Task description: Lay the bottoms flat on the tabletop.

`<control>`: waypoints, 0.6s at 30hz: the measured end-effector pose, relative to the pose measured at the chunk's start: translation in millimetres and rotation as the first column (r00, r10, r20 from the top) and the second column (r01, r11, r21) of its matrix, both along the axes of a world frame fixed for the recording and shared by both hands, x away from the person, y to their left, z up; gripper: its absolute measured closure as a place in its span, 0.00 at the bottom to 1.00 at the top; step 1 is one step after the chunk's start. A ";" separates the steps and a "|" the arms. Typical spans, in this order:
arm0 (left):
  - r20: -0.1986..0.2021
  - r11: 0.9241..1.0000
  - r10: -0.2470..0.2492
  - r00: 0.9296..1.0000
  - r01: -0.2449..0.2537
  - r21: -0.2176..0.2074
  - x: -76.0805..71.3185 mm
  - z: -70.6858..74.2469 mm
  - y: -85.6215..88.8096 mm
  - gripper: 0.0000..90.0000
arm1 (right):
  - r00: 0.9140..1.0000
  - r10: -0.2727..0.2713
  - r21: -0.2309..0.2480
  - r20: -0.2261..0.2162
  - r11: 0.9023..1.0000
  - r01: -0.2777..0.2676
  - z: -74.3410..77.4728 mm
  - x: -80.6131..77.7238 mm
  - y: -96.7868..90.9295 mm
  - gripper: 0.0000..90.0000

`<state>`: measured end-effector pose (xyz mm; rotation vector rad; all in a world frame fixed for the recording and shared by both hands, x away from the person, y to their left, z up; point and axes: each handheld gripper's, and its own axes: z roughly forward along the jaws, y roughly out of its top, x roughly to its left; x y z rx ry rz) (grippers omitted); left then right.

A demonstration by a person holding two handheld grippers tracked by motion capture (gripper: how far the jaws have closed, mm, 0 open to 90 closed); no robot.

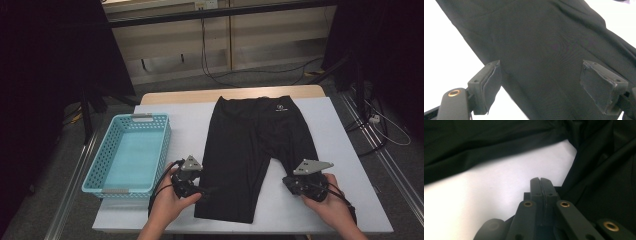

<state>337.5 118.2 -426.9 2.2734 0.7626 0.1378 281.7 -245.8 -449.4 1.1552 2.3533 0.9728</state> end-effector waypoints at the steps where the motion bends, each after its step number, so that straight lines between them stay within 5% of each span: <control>1: -0.002 1.000 0.000 1.000 0.000 -0.002 0.1 0.4 0.0 0.21 | 1.000 0.002 0.006 0.004 1.000 -0.002 2.4 -2.0 -0.9 1.00; 8: 0.005 1.000 -0.003 1.000 0.003 -0.011 2.9 2.6 -1.8 0.20 | 0.999 -0.002 0.057 0.052 0.998 -0.001 22.0 -20.4 -13.5 1.00; 18: 0.000 1.000 -0.024 1.000 0.024 -0.012 6.2 2.2 -9.5 0.20 | 0.981 -0.133 0.138 0.142 0.984 0.114 54.0 -37.3 -59.1 1.00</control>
